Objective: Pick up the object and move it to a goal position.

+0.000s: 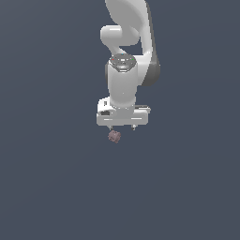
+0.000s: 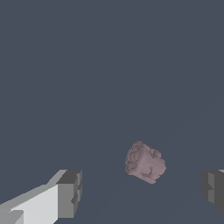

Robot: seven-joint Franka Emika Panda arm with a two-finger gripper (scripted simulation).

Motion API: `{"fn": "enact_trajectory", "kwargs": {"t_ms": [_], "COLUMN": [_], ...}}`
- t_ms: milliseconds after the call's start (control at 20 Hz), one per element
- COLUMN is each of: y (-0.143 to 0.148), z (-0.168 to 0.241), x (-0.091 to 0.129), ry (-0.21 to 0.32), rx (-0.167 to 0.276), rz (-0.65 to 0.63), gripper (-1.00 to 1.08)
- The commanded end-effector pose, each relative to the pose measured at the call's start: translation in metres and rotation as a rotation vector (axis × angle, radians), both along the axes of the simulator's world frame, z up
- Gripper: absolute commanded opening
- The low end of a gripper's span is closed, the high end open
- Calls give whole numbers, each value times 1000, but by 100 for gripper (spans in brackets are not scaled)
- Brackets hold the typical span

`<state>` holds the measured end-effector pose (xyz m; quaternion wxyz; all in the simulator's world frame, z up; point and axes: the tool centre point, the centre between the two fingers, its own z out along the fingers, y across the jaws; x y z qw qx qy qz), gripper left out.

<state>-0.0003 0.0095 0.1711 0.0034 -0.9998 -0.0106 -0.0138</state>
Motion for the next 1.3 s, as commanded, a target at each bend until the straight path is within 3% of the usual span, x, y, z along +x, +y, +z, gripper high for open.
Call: {"fn": "enact_trajectory", "kwargs": {"t_ms": [0,400,700,1250], "y": [0,-22,-22,-25], "z": [0,15,15,5], "x": [0,1,1,-3], "ry": [0,-11,-11,-6], "rx": [0,-9,-10,-16], "rz": [0,-51,-49,57], "gripper": [100,100,100,100]}}
